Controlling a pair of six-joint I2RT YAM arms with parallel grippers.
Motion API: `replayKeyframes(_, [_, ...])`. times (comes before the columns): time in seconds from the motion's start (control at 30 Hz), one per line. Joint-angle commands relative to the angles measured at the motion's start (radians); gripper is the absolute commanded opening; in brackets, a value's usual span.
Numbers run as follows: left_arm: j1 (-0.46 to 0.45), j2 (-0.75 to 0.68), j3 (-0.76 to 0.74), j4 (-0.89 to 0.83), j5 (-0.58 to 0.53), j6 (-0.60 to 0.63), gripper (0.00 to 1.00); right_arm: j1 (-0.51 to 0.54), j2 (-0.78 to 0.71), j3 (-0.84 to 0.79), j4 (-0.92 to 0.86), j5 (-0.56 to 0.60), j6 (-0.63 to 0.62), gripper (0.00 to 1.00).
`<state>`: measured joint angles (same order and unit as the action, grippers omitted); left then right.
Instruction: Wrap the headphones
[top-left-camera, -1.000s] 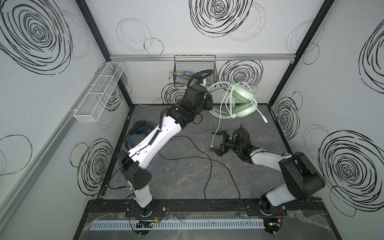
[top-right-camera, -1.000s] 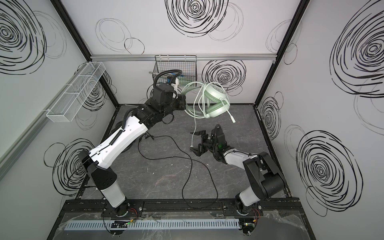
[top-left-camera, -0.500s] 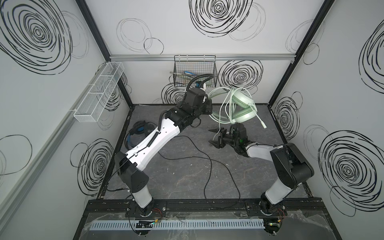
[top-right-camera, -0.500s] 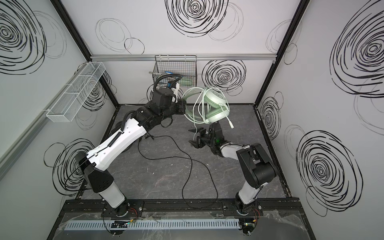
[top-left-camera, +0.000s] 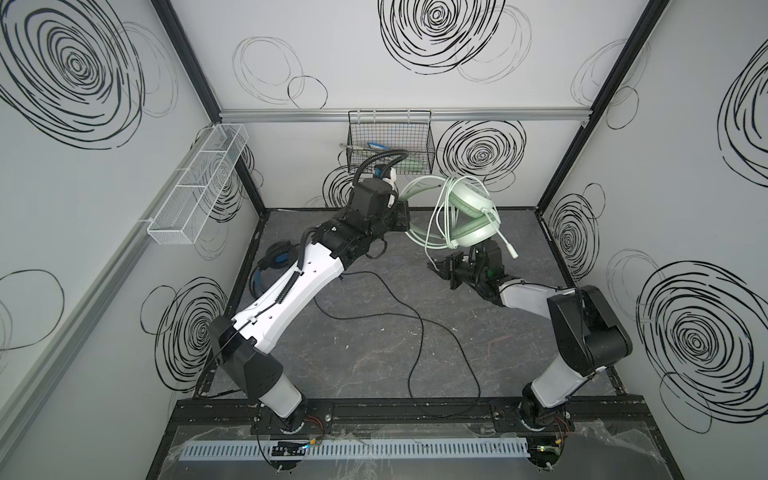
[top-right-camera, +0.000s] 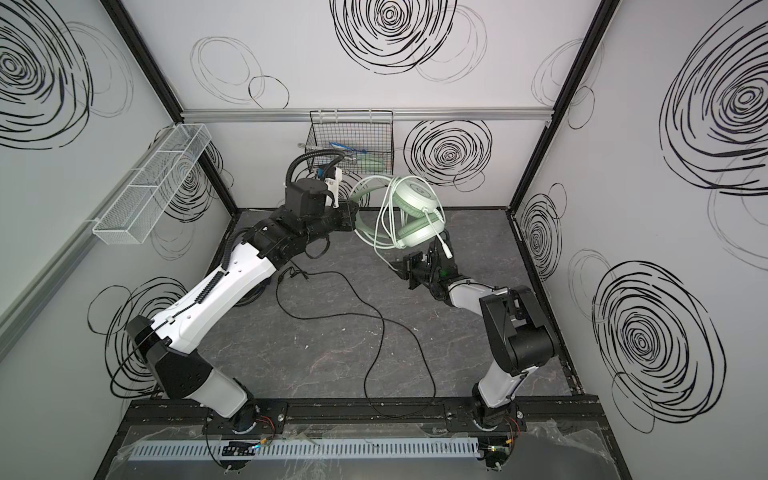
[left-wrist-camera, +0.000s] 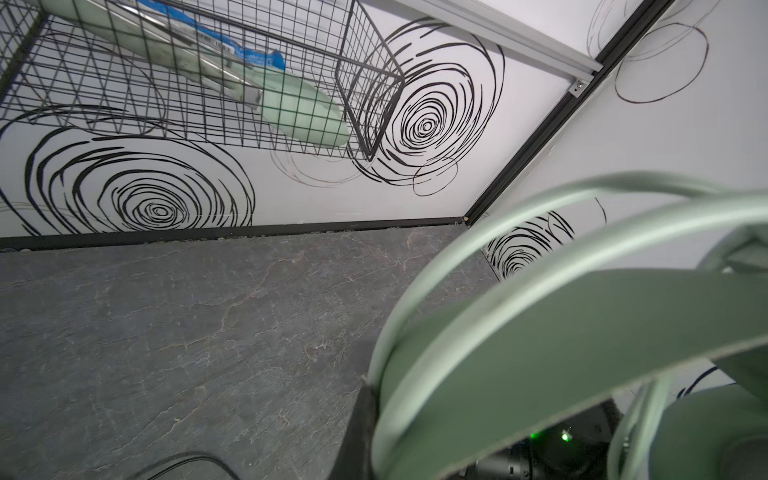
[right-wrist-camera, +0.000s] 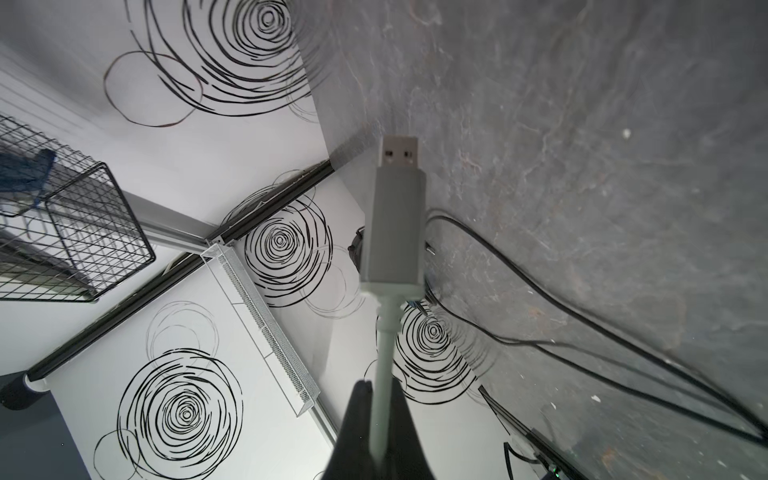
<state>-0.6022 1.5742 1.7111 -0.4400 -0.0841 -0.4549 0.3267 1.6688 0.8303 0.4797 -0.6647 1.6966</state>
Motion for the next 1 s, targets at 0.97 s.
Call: replayKeyframes(0.97, [0.189,-0.214,-0.285,0.207,0.388,0.099,0.0,-0.132,0.055,0.409,-0.43,0.077,-0.56,0.0])
